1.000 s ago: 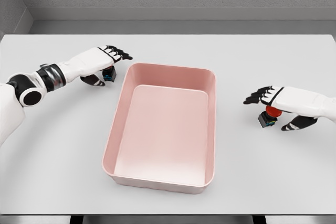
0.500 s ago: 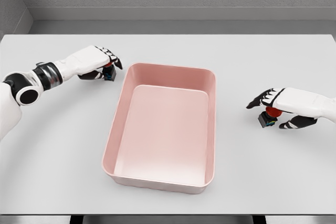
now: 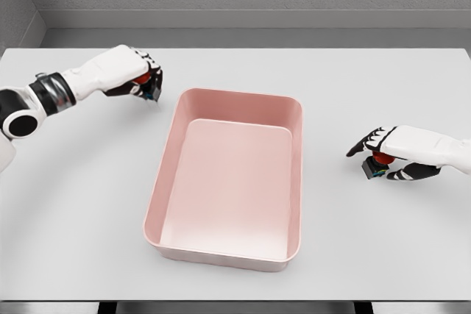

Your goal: Put the industrial switch in the basket with both arms

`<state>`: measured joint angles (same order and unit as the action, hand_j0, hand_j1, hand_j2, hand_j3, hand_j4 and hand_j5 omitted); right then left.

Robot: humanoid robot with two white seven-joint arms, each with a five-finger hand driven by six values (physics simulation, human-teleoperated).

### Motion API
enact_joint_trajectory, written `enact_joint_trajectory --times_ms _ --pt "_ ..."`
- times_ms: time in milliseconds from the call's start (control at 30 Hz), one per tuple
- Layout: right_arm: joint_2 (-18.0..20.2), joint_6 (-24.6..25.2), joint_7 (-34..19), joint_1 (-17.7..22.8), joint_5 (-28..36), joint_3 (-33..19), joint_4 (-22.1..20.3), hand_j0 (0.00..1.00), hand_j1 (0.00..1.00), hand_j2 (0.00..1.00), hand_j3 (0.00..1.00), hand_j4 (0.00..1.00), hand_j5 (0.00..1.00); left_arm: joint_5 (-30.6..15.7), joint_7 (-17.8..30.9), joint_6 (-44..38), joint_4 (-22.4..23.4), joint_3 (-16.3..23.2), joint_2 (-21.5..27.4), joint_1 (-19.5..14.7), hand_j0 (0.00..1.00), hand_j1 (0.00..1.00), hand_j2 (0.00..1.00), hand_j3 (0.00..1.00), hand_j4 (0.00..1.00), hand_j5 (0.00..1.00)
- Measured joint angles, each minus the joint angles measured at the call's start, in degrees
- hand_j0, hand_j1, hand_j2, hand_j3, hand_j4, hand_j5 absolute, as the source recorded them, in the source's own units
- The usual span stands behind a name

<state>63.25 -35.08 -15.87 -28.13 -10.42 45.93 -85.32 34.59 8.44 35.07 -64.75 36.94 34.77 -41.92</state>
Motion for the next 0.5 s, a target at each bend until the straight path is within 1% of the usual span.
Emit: enact_joint_trajectory --times_ms 100,267,333,400,500 --pt "-0.39 0.0 0.02 0.18 -0.17 0.0 0.73 0.76 0.76 0.76 0.76 0.76 0.76 -1.68 0.09 0.01 -3.48 0.04 2.0 0.26 0.32 0.32 0.32 0.32 0.32 0.32" --pt "-0.68 0.0 0.03 0.18 -0.36 0.0 1.46 0.72 0.72 0.72 0.72 0.72 0.72 -5.7 0.71 0.02 -12.38 0.0 6.82 0.88 0.32 0.32 0.32 0.32 0.32 0.32" --pt "-0.76 0.0 0.03 0.18 -0.38 0.0 1.57 0.7 0.7 0.7 0.7 0.7 0.7 -6.84 0.83 0.03 -16.13 0.02 7.77 1.93 0.32 0.32 0.32 0.32 0.32 0.32" --pt "-0.8 0.0 0.0 0.18 -0.43 0.0 1.77 0.67 0.67 0.67 0.67 0.67 0.67 -7.89 0.88 0.03 -19.64 0.14 8.26 2.11 0.32 0.32 0.32 0.32 0.32 0.32" --pt "-0.86 0.0 0.01 0.18 -0.46 -0.03 1.93 0.64 0.64 0.64 0.64 0.64 0.64 -8.74 0.95 0.03 -24.01 0.3 8.52 3.43 0.32 0.32 0.32 0.32 0.32 0.32"
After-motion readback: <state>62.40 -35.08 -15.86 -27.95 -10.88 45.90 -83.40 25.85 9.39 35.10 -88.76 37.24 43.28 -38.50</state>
